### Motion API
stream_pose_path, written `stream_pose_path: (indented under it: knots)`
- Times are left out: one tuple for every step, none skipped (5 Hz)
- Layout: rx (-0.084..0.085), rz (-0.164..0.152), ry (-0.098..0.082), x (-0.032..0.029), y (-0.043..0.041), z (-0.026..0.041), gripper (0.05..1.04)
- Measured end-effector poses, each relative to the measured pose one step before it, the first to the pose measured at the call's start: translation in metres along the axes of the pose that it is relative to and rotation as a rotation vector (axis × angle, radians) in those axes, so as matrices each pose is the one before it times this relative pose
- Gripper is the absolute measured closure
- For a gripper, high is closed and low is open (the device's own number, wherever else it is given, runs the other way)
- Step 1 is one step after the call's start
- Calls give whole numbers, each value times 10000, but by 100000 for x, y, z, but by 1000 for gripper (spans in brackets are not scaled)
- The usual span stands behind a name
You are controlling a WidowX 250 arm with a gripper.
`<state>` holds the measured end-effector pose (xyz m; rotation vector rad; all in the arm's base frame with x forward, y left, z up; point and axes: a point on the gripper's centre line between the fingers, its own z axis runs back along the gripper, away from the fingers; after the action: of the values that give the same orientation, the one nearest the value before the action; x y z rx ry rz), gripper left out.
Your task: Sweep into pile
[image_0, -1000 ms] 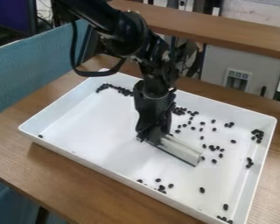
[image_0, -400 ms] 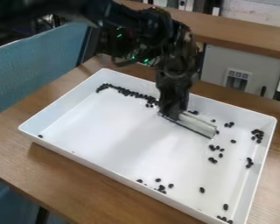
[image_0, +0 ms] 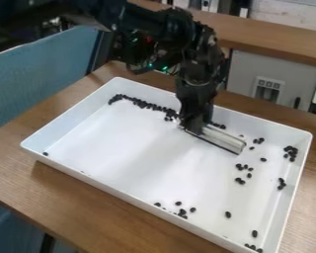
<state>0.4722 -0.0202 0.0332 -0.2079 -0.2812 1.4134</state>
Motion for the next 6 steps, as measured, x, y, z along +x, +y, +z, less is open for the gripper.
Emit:
stream_pose_path:
  knots:
    - [-333,57,171,-117,1162,3049,717]
    - [308,1,191,534,1981,2488,717]
    - [449,260,314,24,2669,1337,717]
    - [520,137,-185,-697,4505,-575,717]
    - [14,-313,-280,-2027,2610,-812,717]
    - [74,-62,-4,-1056,673,-461,716]
